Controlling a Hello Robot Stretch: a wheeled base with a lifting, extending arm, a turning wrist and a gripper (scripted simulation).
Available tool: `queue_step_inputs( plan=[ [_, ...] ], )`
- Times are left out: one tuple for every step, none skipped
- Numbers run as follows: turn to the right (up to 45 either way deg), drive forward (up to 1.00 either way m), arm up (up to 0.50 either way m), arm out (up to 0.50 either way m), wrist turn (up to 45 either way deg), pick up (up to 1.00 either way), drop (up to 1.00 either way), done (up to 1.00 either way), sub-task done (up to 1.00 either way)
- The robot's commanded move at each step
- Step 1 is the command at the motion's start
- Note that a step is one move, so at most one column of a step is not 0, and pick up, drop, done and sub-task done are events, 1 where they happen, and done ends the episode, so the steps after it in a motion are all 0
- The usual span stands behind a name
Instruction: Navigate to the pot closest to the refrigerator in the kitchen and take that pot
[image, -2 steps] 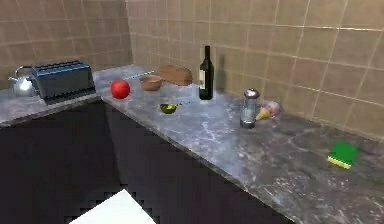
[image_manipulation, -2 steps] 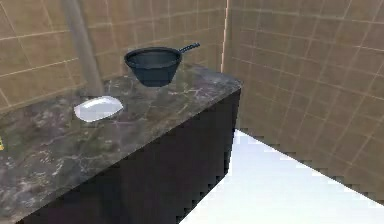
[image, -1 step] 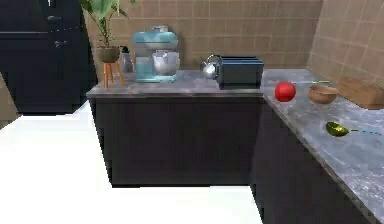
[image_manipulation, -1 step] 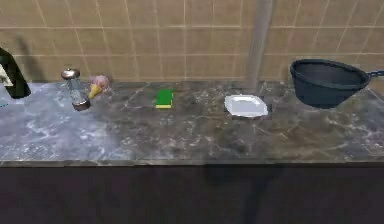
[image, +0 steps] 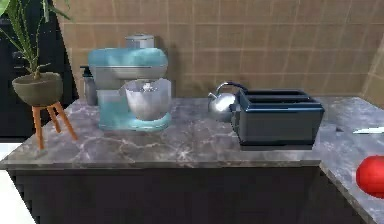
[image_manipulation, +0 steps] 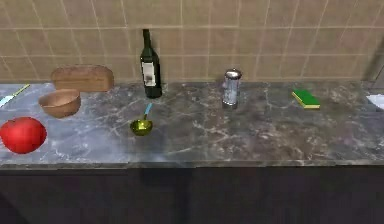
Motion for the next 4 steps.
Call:
queue_step_inputs(
  plan=[
    [-45.0,0.0,0.0,0.0,0.0,0.0,0.0,0.0,0.0],
    [-30.0,0.0,0.0,0.0,0.0,0.0,0.0,0.0,0.0],
    [45.0,0.0,0.0,0.0,0.0,0.0,0.0,0.0,0.0],
    [42.0,0.0,0.0,0.0,0.0,0.0,0.0,0.0,0.0]
  ],
)
